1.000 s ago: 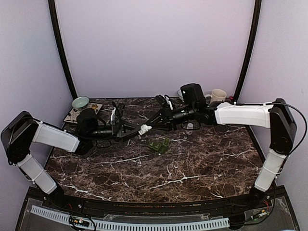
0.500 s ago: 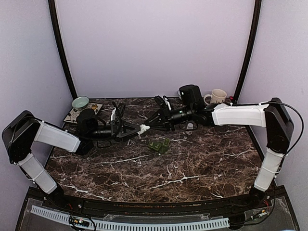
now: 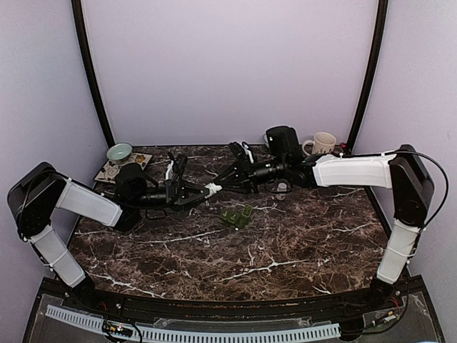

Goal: Sort the pills into containers
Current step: Pass from the right arm to the left

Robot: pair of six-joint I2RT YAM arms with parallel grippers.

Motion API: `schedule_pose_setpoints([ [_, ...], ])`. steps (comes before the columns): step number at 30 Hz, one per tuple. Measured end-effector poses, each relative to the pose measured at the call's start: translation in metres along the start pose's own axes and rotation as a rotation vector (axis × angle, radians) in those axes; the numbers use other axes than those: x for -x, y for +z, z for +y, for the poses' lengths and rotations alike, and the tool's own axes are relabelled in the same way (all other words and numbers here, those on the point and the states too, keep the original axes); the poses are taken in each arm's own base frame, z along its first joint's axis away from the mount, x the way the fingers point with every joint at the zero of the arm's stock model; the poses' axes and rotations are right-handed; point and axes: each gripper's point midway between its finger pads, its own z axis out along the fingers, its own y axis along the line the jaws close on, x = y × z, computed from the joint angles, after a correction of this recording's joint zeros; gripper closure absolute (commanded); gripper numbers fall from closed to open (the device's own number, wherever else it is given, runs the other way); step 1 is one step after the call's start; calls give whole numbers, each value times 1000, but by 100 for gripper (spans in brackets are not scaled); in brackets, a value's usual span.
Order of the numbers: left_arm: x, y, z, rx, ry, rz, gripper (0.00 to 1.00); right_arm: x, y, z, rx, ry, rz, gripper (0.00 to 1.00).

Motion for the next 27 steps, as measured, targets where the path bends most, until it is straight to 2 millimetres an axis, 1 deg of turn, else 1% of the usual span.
schedule_pose_setpoints([
  [7, 1, 0, 0, -7, -6, -5, 54, 0, 2, -3, 2, 10, 3, 100],
  [11, 1, 1, 1, -5, -10, -6, 61, -1, 2, -2, 8, 11, 8, 100],
  [14, 1, 2, 3, -6, -13, -7, 68, -1, 2, -2, 8, 11, 8, 100],
  [19, 6, 5, 3, -13, -9, -7, 76, 0, 1, -2, 11, 9, 7, 100],
  [27, 8, 6, 2, -18, -15, -10, 86, 2, 0, -1, 17, 2, 4, 100],
])
